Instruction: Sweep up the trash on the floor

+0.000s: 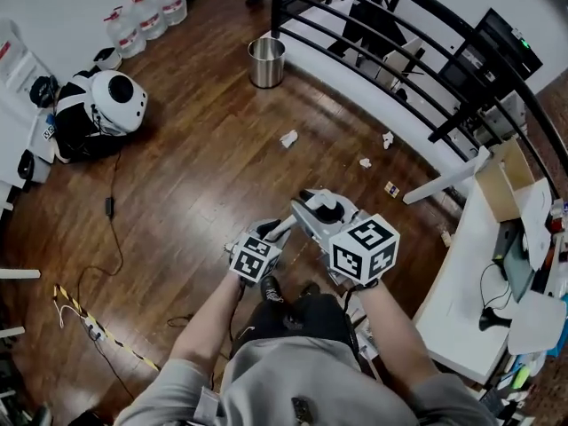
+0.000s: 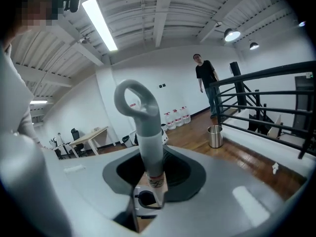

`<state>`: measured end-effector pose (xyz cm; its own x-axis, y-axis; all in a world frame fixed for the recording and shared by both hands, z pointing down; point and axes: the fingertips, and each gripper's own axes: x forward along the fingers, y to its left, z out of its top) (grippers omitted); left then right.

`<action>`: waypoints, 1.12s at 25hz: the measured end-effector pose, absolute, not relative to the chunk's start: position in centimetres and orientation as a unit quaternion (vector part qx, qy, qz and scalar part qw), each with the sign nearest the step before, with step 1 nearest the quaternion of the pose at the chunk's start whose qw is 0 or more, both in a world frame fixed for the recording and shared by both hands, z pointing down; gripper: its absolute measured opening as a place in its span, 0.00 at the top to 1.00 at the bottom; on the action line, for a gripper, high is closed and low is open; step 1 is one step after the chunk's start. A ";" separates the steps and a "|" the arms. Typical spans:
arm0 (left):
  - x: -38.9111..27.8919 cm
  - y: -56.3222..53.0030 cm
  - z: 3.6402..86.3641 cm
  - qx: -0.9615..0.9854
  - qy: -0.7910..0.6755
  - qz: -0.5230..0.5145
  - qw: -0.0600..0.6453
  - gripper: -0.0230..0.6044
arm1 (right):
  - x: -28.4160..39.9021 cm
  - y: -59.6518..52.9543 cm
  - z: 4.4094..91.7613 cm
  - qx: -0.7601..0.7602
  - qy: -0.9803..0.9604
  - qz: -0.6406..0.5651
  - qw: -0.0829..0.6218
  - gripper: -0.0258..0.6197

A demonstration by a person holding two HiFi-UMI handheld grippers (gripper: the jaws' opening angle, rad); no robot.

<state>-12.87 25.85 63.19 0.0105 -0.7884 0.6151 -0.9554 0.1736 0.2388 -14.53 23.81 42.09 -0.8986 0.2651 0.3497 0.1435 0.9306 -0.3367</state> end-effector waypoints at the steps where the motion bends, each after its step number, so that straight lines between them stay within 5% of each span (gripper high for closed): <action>1: -13.6 25.9 64.2 0.628 -0.691 0.131 0.333 0.76 | -15.2 23.6 43.1 -0.104 -0.961 0.159 0.202 0.83; 12: -17.7 19.0 75.7 0.629 -0.656 0.153 0.387 0.75 | -20.2 15.1 55.2 -0.066 -0.943 0.203 0.254 0.83; 28: -16.7 -12.6 76.0 0.726 -0.572 0.172 0.340 0.74 | -17.6 -16.4 55.5 0.086 -0.949 0.199 0.227 0.83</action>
